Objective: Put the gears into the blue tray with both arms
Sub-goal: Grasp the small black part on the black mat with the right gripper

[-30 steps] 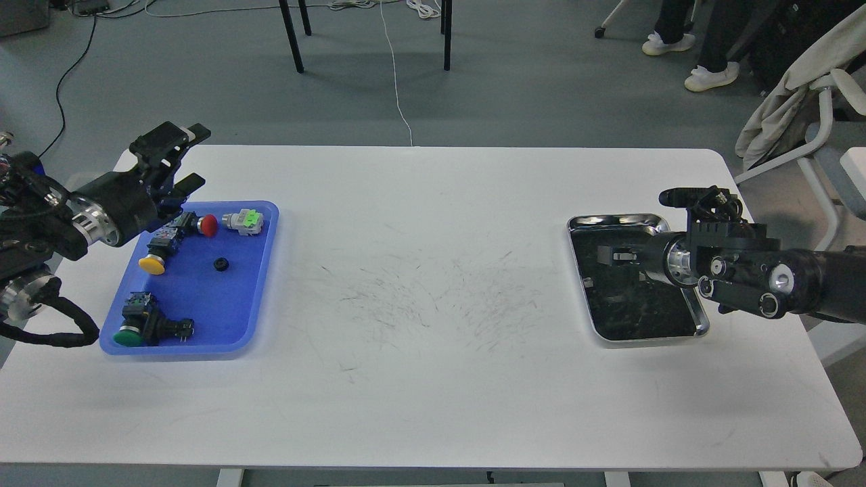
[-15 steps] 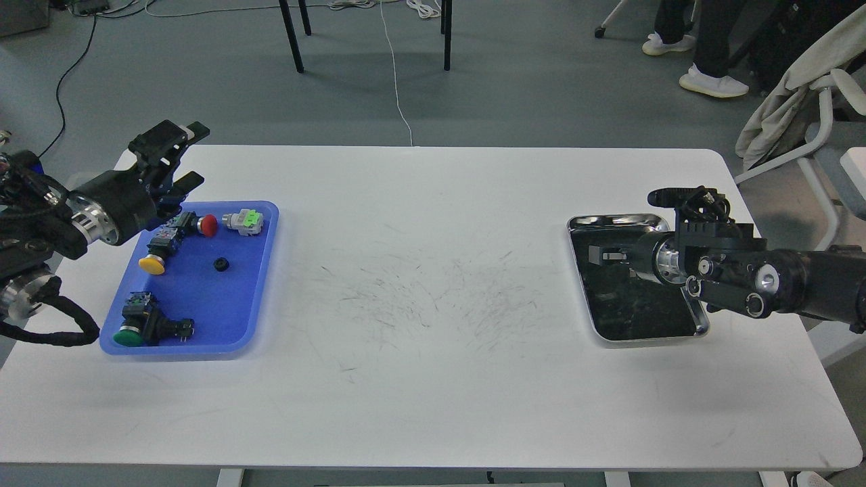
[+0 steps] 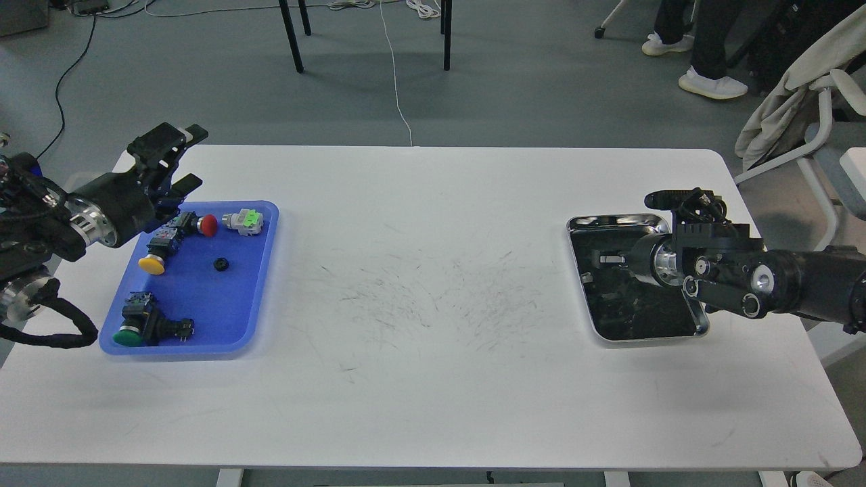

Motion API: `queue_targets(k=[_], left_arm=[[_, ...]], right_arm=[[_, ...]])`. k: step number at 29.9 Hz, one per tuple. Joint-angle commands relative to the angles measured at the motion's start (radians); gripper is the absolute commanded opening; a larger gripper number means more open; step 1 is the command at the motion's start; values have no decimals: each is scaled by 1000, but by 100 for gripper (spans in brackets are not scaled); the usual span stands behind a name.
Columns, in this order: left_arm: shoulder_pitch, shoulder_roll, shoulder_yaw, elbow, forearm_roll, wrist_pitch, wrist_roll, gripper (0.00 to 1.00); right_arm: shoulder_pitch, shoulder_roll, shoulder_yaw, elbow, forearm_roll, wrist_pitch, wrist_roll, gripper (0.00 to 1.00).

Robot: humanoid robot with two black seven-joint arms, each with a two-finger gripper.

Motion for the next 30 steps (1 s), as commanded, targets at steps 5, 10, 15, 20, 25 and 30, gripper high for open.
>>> queue_targets(k=[5, 10, 15, 20, 25, 30], left_arm=[[3, 0, -2, 1, 0, 0, 0, 99], [1, 0, -2, 3, -2, 0, 0, 99], [3, 0, -2, 9, 0, 0, 0, 99], [3, 0, -2, 9, -2, 0, 0, 99], [4, 0, -2, 13, -2, 2, 0, 99], [3, 0, -2, 13, -2, 2, 0, 99]], right_arm=[[-9, 20, 11, -21, 1, 2, 0, 22], [-13, 24, 11, -24, 4, 3, 0, 11], [-13, 24, 12, -24, 4, 26, 0, 1], [-9, 22, 12, -24, 4, 29, 0, 1], [4, 22, 21, -24, 5, 31, 0, 1], [19, 21, 21, -24, 7, 31, 0, 1]])
